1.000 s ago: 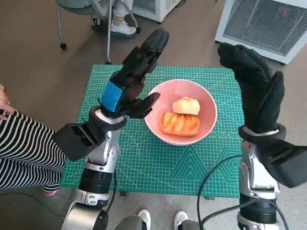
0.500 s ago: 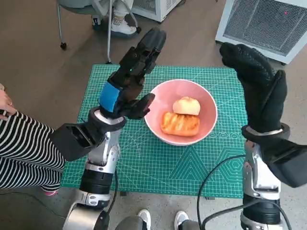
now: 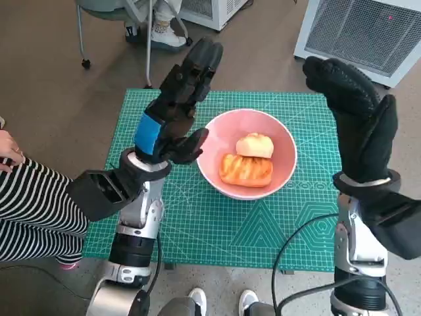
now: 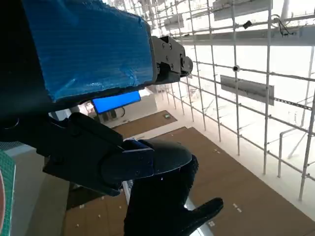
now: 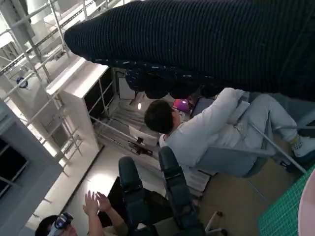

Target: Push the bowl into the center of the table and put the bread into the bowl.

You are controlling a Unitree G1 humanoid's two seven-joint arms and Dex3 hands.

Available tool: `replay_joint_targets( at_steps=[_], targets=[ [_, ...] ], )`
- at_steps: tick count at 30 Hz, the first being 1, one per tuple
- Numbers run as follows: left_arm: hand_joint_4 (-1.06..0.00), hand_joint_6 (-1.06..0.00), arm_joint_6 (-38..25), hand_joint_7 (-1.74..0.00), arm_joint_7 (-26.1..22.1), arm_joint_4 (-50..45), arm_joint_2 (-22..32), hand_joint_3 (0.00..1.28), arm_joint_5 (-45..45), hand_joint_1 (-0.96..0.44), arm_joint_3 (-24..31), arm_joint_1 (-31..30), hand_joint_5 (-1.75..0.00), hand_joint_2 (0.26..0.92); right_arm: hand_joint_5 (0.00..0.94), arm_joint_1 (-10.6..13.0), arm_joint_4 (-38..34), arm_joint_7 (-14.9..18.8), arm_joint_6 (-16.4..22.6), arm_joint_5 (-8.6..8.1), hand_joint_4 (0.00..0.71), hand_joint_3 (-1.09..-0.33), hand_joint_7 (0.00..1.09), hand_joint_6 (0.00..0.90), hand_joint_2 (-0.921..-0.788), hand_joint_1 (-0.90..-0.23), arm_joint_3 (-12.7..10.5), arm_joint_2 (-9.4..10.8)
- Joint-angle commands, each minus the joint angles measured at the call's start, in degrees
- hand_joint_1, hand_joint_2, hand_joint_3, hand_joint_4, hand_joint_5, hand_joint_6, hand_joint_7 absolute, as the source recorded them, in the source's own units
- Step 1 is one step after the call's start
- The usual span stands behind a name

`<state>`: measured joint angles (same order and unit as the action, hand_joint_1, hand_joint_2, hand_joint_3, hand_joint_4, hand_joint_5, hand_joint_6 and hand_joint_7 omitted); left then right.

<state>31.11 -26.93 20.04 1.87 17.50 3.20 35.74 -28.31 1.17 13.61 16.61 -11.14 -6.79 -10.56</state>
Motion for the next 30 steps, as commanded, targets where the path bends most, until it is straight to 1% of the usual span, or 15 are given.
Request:
replay_joint_targets(
  at_steps=[1, 13, 17, 24, 30],
  targets=[
    [-0.02, -0.11, 0.7, 0.0, -0.8, 1.0, -0.3, 0.57, 1.0, -0.74, 0.5, 0.0, 0.0, 0.921, 0.002, 0.9, -0.5, -0.2, -1.3, -0.55, 0.166, -0.722, 0.38, 0.105, -0.921, -0.668, -0.5, -0.1],
    [-0.02, -0.11, 1.7, 0.0, -1.7, 2.6, -0.5, 0.53, 1.5, -0.74, 1.4, 0.4, 0.0, 0.921, 0.003, 0.5, -0.5, -0.1, -2.4, -0.95, 0.171, -0.704, 0.38, 0.118, -0.921, -0.67, -0.7, 0.1],
    [-0.03, -0.12, 2.3, -0.01, -1.3, 2.6, -0.2, 0.53, 0.4, -0.74, 1.3, 0.4, -0.01, 0.921, 0.003, 0.6, -0.4, -0.3, -2.8, -0.72, 0.171, -0.701, 0.38, 0.118, -0.921, -0.67, -0.6, 0.3],
    [-0.04, -0.14, 2.0, -0.02, -0.7, 2.0, 0.2, 0.55, -0.5, -0.73, 1.2, 0.2, -0.02, 0.921, 0.002, 0.7, -0.1, -0.8, -3.0, 0.27, 0.171, -0.701, 0.37, 0.11, -0.921, -0.673, 0.0, 0.5],
    [-0.05, -0.14, 1.4, -0.03, -0.7, 1.6, 0.8, 0.56, -0.6, -0.73, 1.1, 0.1, -0.02, 0.921, 0.001, 0.9, -0.2, -0.7, -2.6, 0.38, 0.17, -0.702, 0.37, 0.108, -0.921, -0.672, 0.3, 0.6]
  ],
)
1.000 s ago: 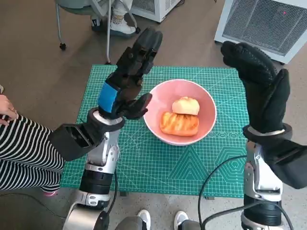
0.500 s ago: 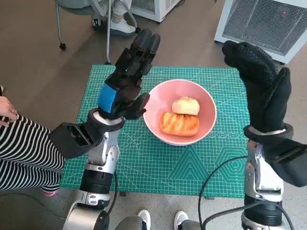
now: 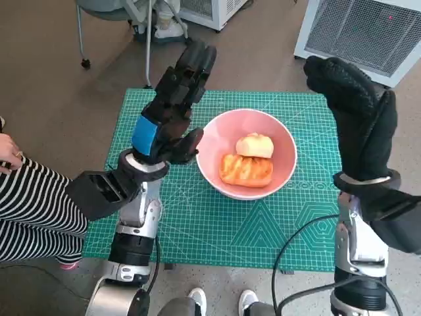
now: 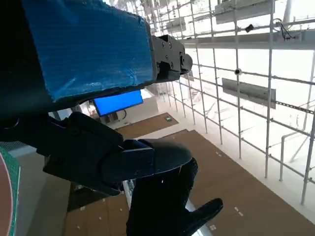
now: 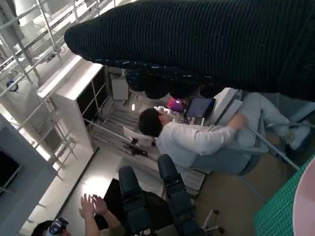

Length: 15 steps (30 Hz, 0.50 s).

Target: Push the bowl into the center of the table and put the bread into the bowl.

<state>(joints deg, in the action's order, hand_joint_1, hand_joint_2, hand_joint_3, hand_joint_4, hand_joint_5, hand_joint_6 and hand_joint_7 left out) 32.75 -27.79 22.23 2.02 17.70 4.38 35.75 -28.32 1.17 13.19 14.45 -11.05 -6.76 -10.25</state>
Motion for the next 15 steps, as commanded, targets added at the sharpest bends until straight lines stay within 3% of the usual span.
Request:
replay_joint_targets(
  at_steps=[1, 15],
  targets=[
    [-0.05, -0.14, -0.3, -0.03, 0.1, -0.7, 0.7, 0.56, -0.7, -0.73, -0.1, 0.1, -0.02, 0.921, 0.001, 0.9, -0.2, -0.2, -0.3, 0.29, 0.17, -0.702, 0.37, 0.106, -0.921, -0.672, 0.3, 0.3],
    [-0.04, -0.13, -1.2, -0.05, -0.9, -1.7, 1.4, 0.57, 0.7, -0.71, 0.2, -0.9, -0.02, 0.921, 0.0, 1.3, -2.2, 0.9, 1.3, -0.4, 0.155, -0.697, 0.35, 0.085, -0.921, -0.676, 0.9, 0.7]
  ],
)
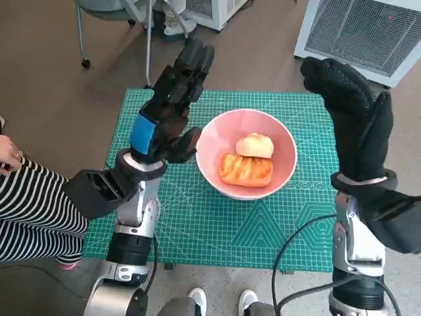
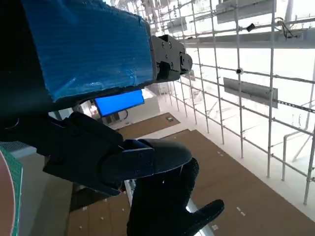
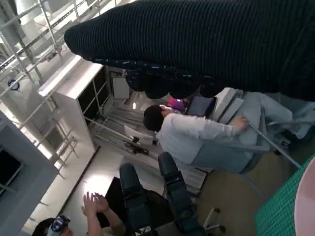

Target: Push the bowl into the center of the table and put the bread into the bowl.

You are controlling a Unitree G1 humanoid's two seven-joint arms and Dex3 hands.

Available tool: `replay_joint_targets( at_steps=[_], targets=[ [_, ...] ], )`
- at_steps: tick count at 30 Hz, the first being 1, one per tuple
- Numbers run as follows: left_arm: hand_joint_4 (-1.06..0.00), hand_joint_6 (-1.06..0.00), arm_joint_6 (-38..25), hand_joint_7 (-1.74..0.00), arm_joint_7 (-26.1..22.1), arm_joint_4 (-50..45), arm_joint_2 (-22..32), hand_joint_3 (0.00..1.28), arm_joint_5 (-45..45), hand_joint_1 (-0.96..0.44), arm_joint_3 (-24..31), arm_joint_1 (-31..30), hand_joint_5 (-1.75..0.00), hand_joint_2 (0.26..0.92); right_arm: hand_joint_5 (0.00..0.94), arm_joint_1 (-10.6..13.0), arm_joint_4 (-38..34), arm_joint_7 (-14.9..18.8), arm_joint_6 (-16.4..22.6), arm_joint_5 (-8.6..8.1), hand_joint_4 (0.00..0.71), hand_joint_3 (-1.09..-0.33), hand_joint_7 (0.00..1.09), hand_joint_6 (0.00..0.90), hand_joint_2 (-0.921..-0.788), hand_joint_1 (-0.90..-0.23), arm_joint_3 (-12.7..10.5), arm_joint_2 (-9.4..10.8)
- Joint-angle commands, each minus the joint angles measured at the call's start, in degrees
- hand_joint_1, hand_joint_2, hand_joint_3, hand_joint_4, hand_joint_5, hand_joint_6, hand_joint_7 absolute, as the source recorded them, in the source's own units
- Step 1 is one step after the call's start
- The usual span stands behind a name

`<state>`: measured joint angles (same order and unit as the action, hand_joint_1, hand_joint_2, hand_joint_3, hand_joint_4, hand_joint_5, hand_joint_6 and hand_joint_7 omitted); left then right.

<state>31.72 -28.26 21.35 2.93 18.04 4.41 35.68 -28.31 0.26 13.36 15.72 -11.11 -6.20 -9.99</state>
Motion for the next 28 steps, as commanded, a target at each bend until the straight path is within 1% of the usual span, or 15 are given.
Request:
replay_joint_targets(
  at_steps=[1, 11, 12, 14, 18, 28],
  targets=[
    [-0.04, -0.13, -0.3, -0.05, -0.5, -0.9, 0.5, 0.57, 0.3, -0.71, 0.2, -0.9, -0.01, 0.921, 0.0, 1.3, -1.4, 0.8, 0.1, -0.42, 0.155, -0.697, 0.35, 0.085, -0.921, -0.675, 0.3, 0.5],
    [-0.04, -0.11, -1.2, -0.07, -0.8, -1.6, 0.8, 0.56, 0.7, -0.7, 0.2, -1.6, -0.01, 0.921, 0.009, 1.5, -1.6, 0.9, -0.5, -0.96, 0.173, -0.699, 0.36, 0.096, -0.921, -0.656, 0.5, 1.0],
    [-0.04, -0.07, -1.3, -0.15, -0.8, -1.7, 0.8, 0.55, 0.7, -0.7, 0.2, -1.7, -0.01, 0.921, 0.01, 1.5, -1.5, 0.9, -0.5, -0.95, 0.174, -0.699, 0.36, 0.097, -0.921, -0.655, 0.5, 1.0],
    [-0.04, -0.04, -1.2, -0.22, -0.7, -1.9, 0.9, 0.55, 0.5, -0.7, 0.2, -1.9, -0.01, 0.921, 0.01, 1.5, -1.4, 0.9, -0.8, -0.96, 0.175, -0.699, 0.36, 0.098, -0.921, -0.654, 0.6, 1.1],
    [-0.04, -0.01, -1.0, -0.28, -0.4, -2.0, 1.0, 0.55, 0.1, -0.7, 0.2, -2.0, -0.01, 0.921, 0.009, 1.4, -1.6, 1.0, -1.0, -1.07, 0.176, -0.698, 0.36, 0.098, -0.921, -0.656, 0.5, 1.3],
    [-0.03, 0.0, -0.8, -0.27, -0.4, -1.2, 1.1, 0.54, 0.0, -0.7, 0.4, -1.9, 0.0, 0.921, 0.005, 1.2, -2.2, 1.8, -1.0, -1.72, 0.171, -0.697, 0.37, 0.097, -0.921, -0.664, 0.3, 1.5]
  ],
)
